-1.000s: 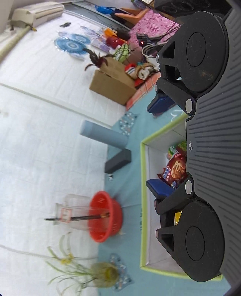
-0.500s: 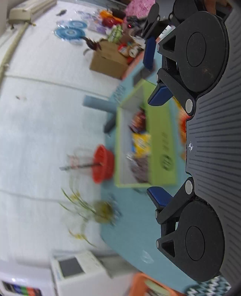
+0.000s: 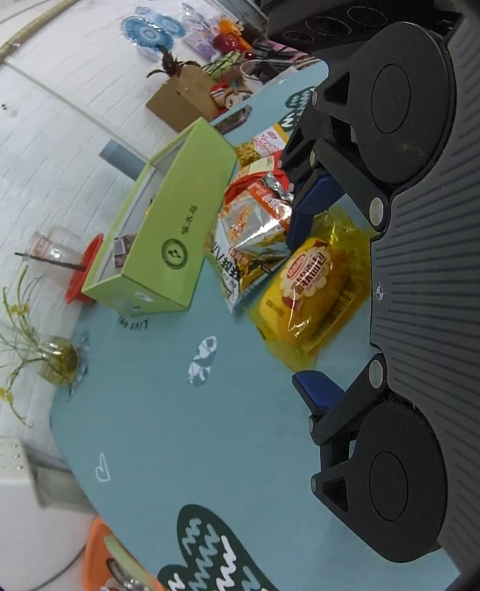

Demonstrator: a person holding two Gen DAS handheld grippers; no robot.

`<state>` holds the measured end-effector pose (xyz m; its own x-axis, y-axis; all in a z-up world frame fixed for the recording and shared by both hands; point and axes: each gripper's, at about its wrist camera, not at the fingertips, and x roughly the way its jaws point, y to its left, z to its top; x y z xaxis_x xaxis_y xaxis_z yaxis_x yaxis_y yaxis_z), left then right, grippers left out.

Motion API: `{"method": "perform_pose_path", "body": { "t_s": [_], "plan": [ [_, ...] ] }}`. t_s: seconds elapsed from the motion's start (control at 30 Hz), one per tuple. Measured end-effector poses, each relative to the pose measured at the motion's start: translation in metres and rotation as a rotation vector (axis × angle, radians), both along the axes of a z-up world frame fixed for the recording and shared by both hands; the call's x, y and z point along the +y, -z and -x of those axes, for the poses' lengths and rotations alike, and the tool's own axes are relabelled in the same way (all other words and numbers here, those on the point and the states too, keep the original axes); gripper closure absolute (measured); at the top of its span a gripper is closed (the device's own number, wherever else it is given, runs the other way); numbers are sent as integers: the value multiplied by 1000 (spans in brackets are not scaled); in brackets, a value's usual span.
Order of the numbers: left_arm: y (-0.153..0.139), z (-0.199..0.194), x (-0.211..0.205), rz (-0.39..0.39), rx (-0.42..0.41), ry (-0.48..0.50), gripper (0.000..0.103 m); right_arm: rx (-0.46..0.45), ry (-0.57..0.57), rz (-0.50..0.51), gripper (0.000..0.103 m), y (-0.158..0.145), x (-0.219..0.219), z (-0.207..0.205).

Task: Organize snacks
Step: 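Move the left gripper to the yellow bread bag and grasp it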

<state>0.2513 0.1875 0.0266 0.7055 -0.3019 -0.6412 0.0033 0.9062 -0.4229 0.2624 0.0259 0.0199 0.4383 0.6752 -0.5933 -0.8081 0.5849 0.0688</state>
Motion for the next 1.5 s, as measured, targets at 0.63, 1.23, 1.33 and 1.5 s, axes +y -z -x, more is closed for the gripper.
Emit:
{"method": "perform_pose_path", "body": {
  "t_s": [0.63, 1.23, 1.33, 1.5],
  "plan": [
    [6, -15, 3, -85, 24, 55, 22, 78, 151, -77, 1, 7, -3, 8],
    [6, -3, -5, 44, 51, 421, 45, 106, 146, -7, 1, -6, -1, 37],
    [5, 10, -17, 37, 46, 398, 45, 91, 148, 17, 1, -6, -10, 46],
    [-11, 7, -16, -42, -4, 262, 28, 58, 243, 3, 1, -4, -21, 49]
  ]
}}
